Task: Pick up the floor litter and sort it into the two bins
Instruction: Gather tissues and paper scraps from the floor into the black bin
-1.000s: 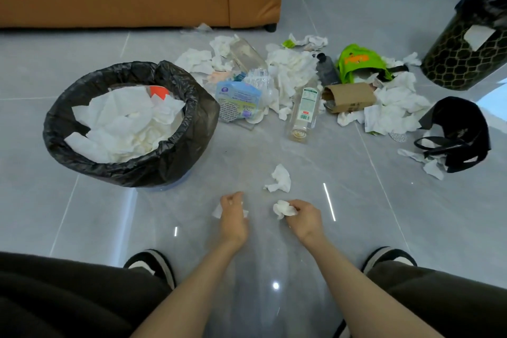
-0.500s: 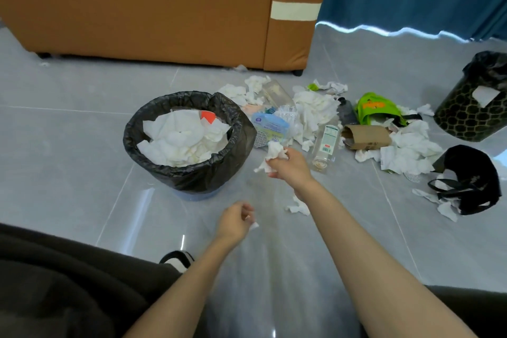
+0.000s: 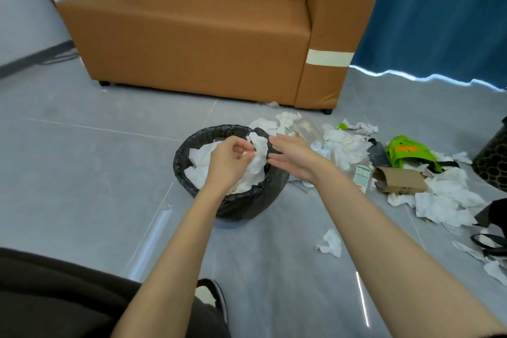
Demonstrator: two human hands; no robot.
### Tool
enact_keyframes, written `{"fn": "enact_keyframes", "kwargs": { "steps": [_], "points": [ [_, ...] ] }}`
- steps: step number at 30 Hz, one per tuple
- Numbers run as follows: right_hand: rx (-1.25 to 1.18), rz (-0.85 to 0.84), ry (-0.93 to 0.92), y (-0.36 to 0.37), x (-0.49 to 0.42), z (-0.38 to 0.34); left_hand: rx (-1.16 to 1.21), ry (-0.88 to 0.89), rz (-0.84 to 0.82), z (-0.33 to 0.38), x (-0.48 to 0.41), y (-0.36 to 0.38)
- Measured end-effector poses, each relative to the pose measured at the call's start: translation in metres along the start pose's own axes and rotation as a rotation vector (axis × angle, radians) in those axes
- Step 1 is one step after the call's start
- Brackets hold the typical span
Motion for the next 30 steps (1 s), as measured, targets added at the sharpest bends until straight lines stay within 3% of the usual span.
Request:
{"fn": "enact_keyframes", "kwargs": {
  "steps": [6, 11, 16, 22, 30],
  "points": [
    [-0.041, 0.071, 0.014, -0.022, 0.0, 0.028, -0.016, -0.013, -0.012, -0.021, 0.008, 0.012],
    [-0.01, 0.32, 0.057, -0.091, 0.008, 0.074, -0.026, 0.032, -0.062, -0.018, 0.025, 0.053],
    [0.328, 0.501, 0.105, -0.163, 0.025, 0.136, -0.044, 0.063, -0.244, -0.017, 0.049, 0.123],
    [0.827, 0.365, 0.173, -0.204, 0.047, 0.199, -0.164, -0.036, -0.485, -0.066, 0.083, 0.204],
    [1.051, 0.142, 0.082, -0.192, 0.028, 0.238, -0.34, -0.124, -0.641, -0.132, 0.116, 0.253]
  ]
}}
Point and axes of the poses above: each hand's wrist, its own x-axis away from the middle knuckle, its own y-axis out of the palm, z = x × y, the point moved 9 cm from there along -x, towards the middle knuckle, and after that the axes turned 3 degrees about z, right-handed, at the moved point
